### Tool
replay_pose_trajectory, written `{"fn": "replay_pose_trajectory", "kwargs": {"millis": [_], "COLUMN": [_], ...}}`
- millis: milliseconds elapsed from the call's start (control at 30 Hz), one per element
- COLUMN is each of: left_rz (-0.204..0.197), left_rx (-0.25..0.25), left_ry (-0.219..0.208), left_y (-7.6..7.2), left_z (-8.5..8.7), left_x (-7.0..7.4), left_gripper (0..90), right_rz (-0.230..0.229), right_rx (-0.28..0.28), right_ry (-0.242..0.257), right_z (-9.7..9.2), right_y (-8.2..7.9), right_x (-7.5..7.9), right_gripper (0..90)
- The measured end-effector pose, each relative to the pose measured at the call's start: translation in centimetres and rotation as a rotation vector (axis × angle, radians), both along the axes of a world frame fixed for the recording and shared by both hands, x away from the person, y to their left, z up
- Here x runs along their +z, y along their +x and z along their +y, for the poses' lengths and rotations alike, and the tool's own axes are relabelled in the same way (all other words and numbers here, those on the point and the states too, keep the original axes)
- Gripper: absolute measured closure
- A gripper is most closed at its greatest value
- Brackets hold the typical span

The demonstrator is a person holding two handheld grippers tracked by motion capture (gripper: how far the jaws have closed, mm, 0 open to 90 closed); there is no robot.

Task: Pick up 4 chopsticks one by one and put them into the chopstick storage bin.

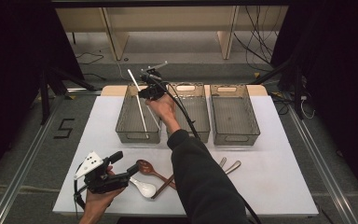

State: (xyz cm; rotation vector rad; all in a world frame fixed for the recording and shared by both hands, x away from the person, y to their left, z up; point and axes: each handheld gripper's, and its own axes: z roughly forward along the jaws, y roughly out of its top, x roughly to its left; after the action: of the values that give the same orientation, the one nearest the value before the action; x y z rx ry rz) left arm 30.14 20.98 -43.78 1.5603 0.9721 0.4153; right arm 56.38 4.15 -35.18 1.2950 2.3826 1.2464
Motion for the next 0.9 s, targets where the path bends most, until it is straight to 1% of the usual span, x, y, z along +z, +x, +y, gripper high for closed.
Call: {"fn": "replay_pose_trajectory", "kwargs": {"millis": [100,167,233,333,400,667,800,900], "left_rz": [0.001,0.003,0.003,0.001,0.000,0.000,0.000,0.001], "left_rx": [0.000,-0.001,-0.002,-0.001,-0.001,-0.003,-0.002,-0.006], "left_ry": [-0.003,-0.002,-0.001,-0.002,-0.002,-0.002,-0.009,-0.003], "left_y": [0.0,0.0,0.0,0.0,0.0,0.0,0.0,0.1], "left_z": [0.0,0.0,0.0,0.0,0.0,0.0,0.0,0.0], "left_x": [0.0,0.0,0.0,0.0,0.0,0.0,0.0,0.0], "left_gripper": [15.6,15.6,15.6,15.6,15.6,15.6,15.6,15.6], "right_rz": [-0.002,-0.006,-0.009,-0.006,0.003,0.007,0.010,0.016], "right_rx": [-0.008,-0.009,-0.012,-0.020,-0.028,-0.037,-0.048,-0.053], "right_ry": [0.003,-0.007,0.004,-0.002,0.007,0.015,0.009,0.001], "right_z": [0.4,0.6,0.6,0.6,0.6,1.3,1.4,1.5], "right_y": [0.2,0.2,0.3,0.5,0.7,1.0,1.4,1.6], "right_x": [-0.2,-0.3,-0.3,-0.5,-0.7,-1.7,-2.1,-2.4], "right_gripper": [85.1,85.1,85.1,85.1,85.0,84.9,84.9,84.8]}}
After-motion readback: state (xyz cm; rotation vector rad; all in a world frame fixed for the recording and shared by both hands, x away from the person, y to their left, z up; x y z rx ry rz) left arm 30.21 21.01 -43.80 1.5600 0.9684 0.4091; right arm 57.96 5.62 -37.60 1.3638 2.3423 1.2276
